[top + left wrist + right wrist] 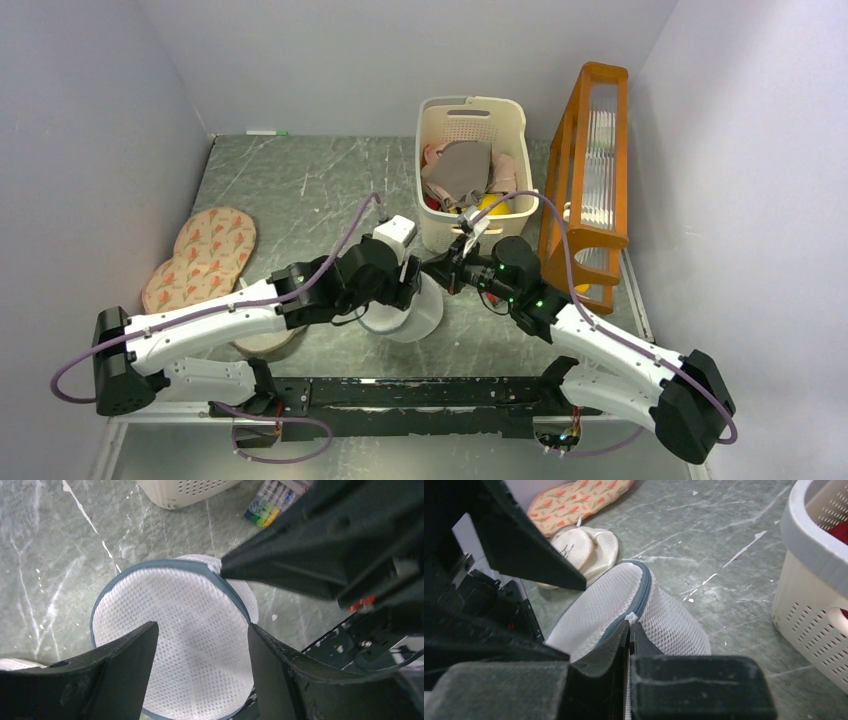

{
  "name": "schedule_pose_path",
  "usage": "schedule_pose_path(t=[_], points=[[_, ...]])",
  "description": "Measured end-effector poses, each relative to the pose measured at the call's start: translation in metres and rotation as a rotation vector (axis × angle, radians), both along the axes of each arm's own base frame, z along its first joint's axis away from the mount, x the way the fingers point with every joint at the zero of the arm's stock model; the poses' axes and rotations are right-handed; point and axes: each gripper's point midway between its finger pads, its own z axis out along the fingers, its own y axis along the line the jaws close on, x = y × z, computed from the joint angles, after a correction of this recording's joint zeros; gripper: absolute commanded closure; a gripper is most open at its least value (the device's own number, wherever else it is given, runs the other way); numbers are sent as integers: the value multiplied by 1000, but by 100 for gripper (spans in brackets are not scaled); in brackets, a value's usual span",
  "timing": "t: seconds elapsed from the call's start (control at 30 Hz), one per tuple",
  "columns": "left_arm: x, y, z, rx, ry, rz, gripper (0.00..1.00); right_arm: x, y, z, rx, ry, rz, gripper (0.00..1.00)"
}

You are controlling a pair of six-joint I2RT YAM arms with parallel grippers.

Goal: Unzip the laundry bag and remove the bra

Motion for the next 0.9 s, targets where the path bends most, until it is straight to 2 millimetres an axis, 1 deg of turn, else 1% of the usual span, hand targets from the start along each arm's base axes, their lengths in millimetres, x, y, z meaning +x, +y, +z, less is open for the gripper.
schedule_pose_path(t=[0.13,0.23,0.37,0.4,0.5,0.6,0.7,0.87,0.9], points=[[3,-9,4,-30,64,78,27,-9,-1,2,11,-7,35,100],[4,-15,-1,-28,107,109,28,-14,1,2,14,-4,61,100],[2,-15,-10,-19,148,142,37,-18,2,1,18,-1,82,100],[2,-15,-12,-20,155,150,40,-18,2,0,18,0,84,100],[1,-14,-15,-16,170,167,55,-20,1,-1,18,0,89,100],[2,-12,-16,-6,170,177,65,-21,1,0,19,-3,91,100],[4,-10,-13,6,156,182,72,-21,0,-3,14,-2,91,100],[13,-8,-6,60,103,182,91,-20,1,-3,11,-7,89,100],[15,-8,-6,75,93,175,93,-19,1,-5,8,-7,87,100]])
